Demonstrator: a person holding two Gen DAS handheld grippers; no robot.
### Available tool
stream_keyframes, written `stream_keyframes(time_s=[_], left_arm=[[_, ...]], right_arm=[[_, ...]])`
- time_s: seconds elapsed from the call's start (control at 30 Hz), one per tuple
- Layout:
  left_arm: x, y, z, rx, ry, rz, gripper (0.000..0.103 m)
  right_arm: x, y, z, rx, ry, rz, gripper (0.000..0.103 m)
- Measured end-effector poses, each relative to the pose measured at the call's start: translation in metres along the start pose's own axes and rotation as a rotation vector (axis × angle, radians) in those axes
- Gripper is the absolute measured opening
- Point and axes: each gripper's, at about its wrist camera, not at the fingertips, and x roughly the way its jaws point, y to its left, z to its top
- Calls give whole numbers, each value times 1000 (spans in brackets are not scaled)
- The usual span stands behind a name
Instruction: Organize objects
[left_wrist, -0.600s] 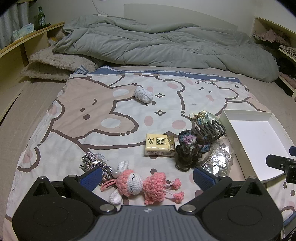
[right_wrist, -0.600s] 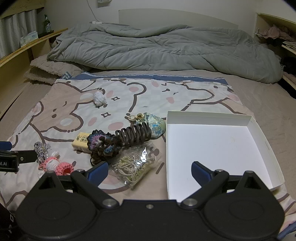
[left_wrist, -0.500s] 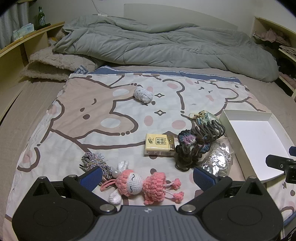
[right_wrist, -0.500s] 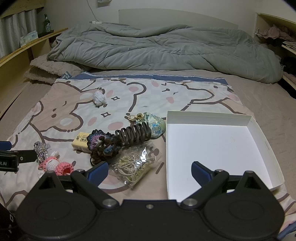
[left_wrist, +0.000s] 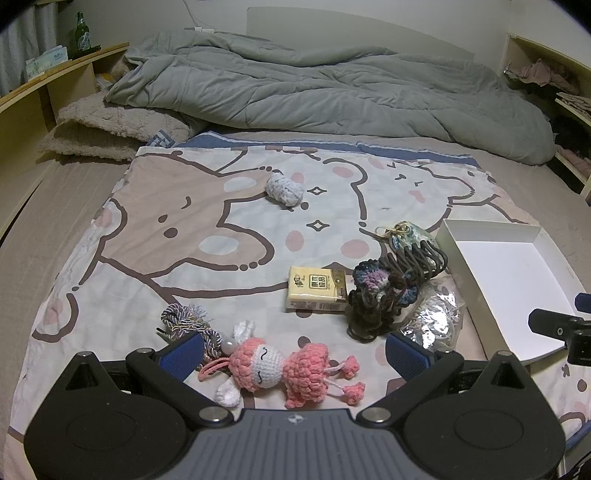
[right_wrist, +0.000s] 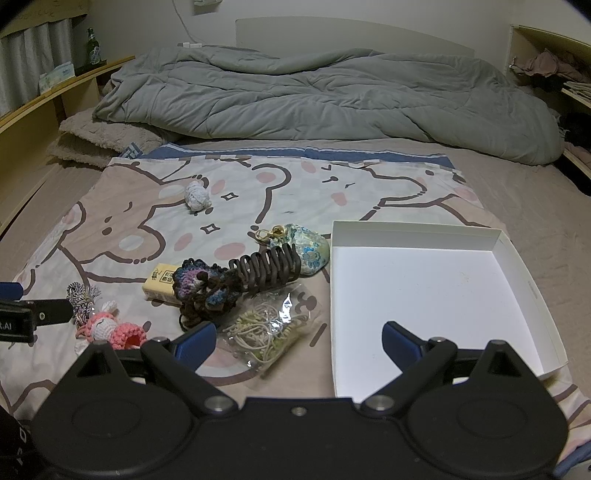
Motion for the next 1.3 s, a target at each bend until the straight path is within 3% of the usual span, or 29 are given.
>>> stream_keyframes(time_s=[1.3], left_arm=[[-1, 0, 1, 2, 3, -7, 103]], right_arm=[[3, -1, -3, -4, 7, -4, 97]])
